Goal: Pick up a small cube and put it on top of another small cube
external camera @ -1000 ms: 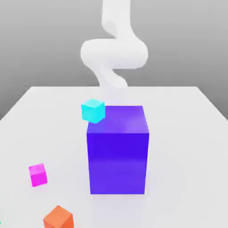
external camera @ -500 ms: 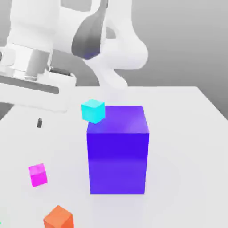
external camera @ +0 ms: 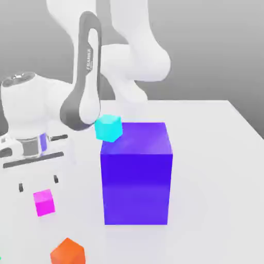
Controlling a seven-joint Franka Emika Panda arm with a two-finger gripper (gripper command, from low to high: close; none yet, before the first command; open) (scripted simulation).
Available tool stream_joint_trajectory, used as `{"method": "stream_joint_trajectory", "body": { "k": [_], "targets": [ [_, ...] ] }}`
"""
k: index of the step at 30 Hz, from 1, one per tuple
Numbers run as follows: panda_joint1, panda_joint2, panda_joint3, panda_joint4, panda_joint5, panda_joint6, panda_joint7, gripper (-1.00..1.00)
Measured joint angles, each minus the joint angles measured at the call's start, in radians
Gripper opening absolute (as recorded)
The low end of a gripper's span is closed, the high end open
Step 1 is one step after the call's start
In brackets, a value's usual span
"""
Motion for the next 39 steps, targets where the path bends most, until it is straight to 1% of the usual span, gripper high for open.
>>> {"method": "stream_joint_trajectory", "body": {
  "k": [5,6,12,15,22,32,39],
  "targets": [
    [-0.061,0.129,0.076,0.024,0.064,0.101,-0.053,0.0],
    [-0.069,0.147,0.084,0.027,0.068,0.115,-0.057,-1.0],
    [-0.073,0.155,0.089,0.029,0.069,0.119,-0.058,-1.0],
    [-0.057,0.107,0.07,0.021,0.053,0.082,-0.043,-1.0],
    [-0.013,-0.062,-0.002,-0.015,-0.066,-0.053,0.044,-1.0],
    [-0.056,0.019,0.028,0.148,-0.003,-0.184,-0.059,-1.0],
    [-0.074,0.091,0.039,0.27,0.005,-0.263,-0.106,-1.0]
  ]
}}
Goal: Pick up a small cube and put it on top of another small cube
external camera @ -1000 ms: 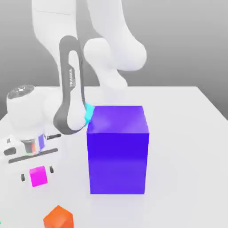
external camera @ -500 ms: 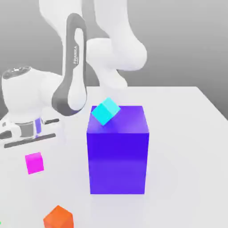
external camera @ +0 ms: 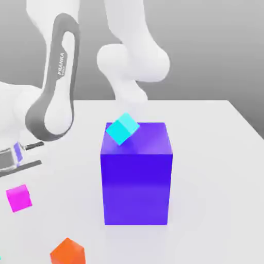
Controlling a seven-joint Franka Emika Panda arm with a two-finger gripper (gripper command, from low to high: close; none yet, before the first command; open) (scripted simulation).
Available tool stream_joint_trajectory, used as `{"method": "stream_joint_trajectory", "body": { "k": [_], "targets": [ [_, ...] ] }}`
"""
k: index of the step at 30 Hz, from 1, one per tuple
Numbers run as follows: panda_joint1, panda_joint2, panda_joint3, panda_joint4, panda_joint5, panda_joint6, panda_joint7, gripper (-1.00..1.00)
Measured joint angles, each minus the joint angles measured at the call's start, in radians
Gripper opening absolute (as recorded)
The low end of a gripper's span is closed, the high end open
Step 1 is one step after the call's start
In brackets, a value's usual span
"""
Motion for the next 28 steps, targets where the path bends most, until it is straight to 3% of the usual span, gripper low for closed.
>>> {"method": "stream_joint_trajectory", "body": {
  "k": [18,22,23,28],
  "targets": [
    [0.02,0.089,0.013,0.301,-0.076,-0.154,-0.069,-1.0],
    [0.018,0.173,0.028,0.334,-0.072,-0.085,-0.085,-1.0],
    [0.015,0.203,0.033,0.337,-0.067,-0.058,-0.089,1.0],
    [0.015,0.203,0.033,0.337,-0.067,-0.058,-0.089,1.0]
  ]
}}
